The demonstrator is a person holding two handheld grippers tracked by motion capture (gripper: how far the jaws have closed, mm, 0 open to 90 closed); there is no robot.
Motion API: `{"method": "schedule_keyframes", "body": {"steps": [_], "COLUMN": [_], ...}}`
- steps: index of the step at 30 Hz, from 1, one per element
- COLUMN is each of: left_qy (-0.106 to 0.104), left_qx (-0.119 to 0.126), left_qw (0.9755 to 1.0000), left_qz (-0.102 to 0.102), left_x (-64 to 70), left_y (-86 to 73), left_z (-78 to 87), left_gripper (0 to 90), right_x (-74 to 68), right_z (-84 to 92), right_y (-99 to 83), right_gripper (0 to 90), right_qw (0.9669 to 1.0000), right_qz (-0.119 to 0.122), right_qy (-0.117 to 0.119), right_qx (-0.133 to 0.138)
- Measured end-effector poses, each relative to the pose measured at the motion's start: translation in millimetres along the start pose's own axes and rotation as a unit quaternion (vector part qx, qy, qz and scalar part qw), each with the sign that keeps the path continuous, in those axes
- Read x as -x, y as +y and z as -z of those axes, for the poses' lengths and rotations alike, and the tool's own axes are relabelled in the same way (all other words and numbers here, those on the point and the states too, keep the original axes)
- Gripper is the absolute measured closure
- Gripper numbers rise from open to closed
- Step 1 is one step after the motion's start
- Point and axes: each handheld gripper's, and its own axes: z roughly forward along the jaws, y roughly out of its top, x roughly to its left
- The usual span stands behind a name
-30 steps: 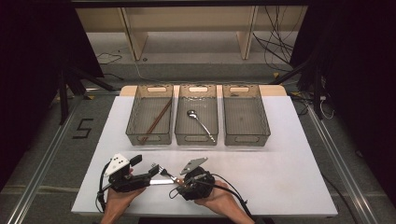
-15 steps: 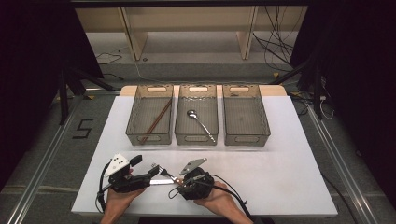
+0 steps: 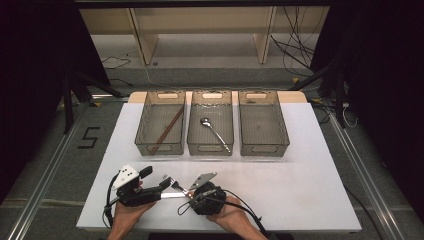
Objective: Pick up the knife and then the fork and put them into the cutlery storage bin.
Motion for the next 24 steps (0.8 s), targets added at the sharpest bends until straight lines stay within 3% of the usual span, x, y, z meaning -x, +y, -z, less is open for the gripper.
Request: {"method": "schedule_keyframes", "body": {"steps": [13,24], "left_qy": [0.0,0.002], "left_qx": [-0.001,0.001], "left_qw": [1.0,1.0], "left_qz": [-0.002,0.0], "left_x": [0.5,-0.2], "left_y": [-0.1,0.0], "left_z": [-0.4,0.3], "left_gripper": [16.2,16.2], "right_x": [-3.7,-5.0], "right_z": [-1.7,3.9], "right_y": [0.0,2.6], "right_gripper": [76.2,77.0], "right_qw": [0.9997,0.9998], "right_qz": [-0.005,0.004], "right_qy": [-0.021,-0.015], "right_qx": [0.009,0.012]}}
